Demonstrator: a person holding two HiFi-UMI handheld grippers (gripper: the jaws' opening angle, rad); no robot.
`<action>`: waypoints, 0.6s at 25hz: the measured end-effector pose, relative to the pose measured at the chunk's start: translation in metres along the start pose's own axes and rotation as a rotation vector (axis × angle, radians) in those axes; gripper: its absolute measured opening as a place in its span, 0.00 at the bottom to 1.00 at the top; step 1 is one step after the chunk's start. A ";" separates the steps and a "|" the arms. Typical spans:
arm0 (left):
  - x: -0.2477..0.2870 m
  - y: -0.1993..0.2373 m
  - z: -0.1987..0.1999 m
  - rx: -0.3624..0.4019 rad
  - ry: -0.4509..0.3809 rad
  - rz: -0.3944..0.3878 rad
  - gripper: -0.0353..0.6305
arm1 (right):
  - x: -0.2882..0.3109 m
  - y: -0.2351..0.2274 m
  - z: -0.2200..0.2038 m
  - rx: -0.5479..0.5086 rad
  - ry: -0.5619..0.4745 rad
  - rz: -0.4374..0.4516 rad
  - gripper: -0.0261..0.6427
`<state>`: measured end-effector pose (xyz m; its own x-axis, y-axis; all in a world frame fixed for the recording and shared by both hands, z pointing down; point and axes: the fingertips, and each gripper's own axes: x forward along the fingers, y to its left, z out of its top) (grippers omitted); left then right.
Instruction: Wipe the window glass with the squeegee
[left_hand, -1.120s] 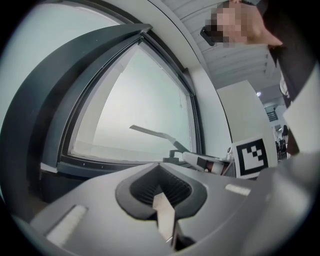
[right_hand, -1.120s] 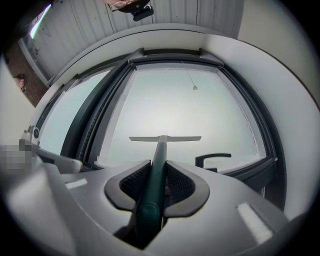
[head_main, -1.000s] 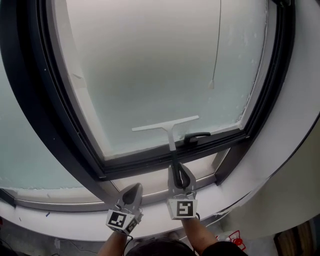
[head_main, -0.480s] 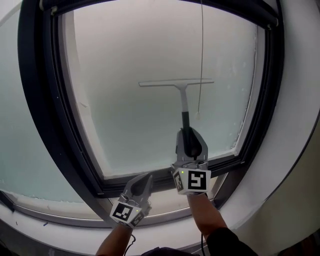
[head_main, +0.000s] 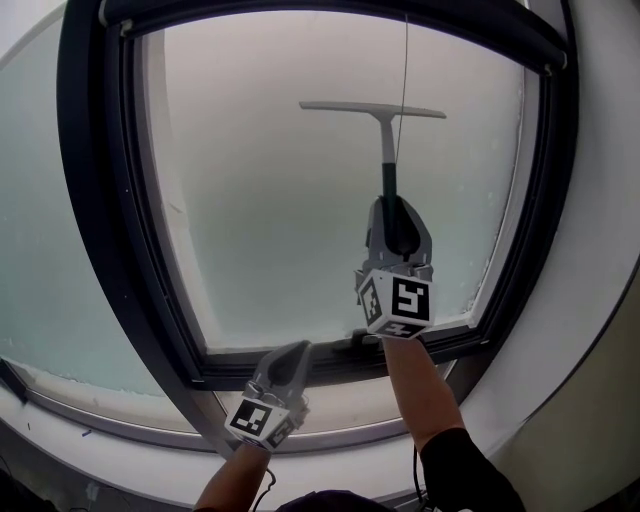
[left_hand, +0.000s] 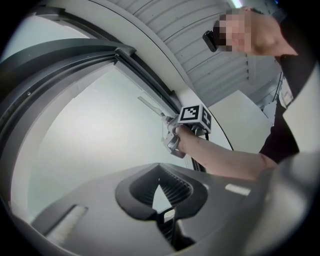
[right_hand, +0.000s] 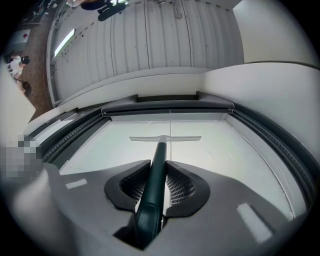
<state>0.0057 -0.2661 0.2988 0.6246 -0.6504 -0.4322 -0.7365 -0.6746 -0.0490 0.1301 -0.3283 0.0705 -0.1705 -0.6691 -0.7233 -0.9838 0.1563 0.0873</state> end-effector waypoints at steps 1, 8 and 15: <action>0.002 0.000 0.003 0.005 -0.003 -0.007 0.05 | 0.004 -0.001 0.001 0.008 0.007 -0.002 0.18; 0.014 -0.009 0.001 -0.009 0.021 -0.063 0.05 | 0.004 -0.007 -0.005 -0.006 0.054 -0.015 0.18; 0.023 -0.019 -0.003 -0.038 0.036 -0.117 0.05 | -0.014 -0.001 -0.018 -0.017 0.085 -0.016 0.18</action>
<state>0.0346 -0.2694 0.2923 0.7151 -0.5783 -0.3927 -0.6481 -0.7590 -0.0627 0.1328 -0.3322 0.0933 -0.1582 -0.7307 -0.6641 -0.9871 0.1335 0.0882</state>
